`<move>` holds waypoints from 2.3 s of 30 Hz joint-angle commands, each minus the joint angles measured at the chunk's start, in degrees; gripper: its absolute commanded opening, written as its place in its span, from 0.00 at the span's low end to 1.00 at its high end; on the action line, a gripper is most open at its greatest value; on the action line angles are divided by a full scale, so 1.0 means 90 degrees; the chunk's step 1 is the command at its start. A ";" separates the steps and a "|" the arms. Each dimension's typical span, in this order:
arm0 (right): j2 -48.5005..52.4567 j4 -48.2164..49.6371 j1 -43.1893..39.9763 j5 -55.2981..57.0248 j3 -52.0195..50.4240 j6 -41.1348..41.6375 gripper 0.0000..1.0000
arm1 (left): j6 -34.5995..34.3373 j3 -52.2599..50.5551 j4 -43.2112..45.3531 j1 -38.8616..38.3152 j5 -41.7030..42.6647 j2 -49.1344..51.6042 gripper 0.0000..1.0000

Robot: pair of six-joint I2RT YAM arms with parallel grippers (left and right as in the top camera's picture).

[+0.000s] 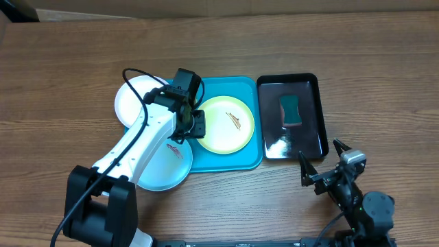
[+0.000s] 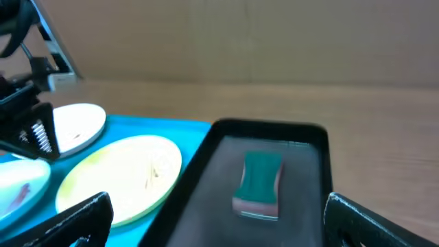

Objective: Clean dirty plates on tray and stack at the side
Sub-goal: 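Move the left gripper over the yellow plate's left rim, then reach the right gripper down to the green sponge in the black tray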

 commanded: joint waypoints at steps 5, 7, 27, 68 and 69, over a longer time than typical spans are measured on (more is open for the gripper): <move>0.2188 -0.1326 -0.0015 0.0296 0.3262 0.0024 1.00 | 0.0121 -0.0027 0.0138 -0.0041 0.0121 0.0039 0.44; 0.3262 -0.2225 -0.0015 0.0299 0.4345 -0.0148 1.00 | 0.0085 -0.0029 0.0141 -0.0041 0.0087 0.0083 0.44; 0.9440 -0.5370 -0.0007 -0.0265 0.8388 0.0146 0.67 | -0.0529 -0.0029 0.0542 0.0151 -0.0112 0.0393 0.37; 1.2366 -0.3575 0.1030 0.1943 0.7844 0.0393 0.54 | -0.0525 -0.0029 0.0653 0.0148 -0.0080 0.0782 0.34; 1.2366 -0.3585 0.1030 0.1943 0.7837 0.0393 0.48 | -0.0525 -0.0029 0.0639 0.0148 -0.0078 0.0782 0.35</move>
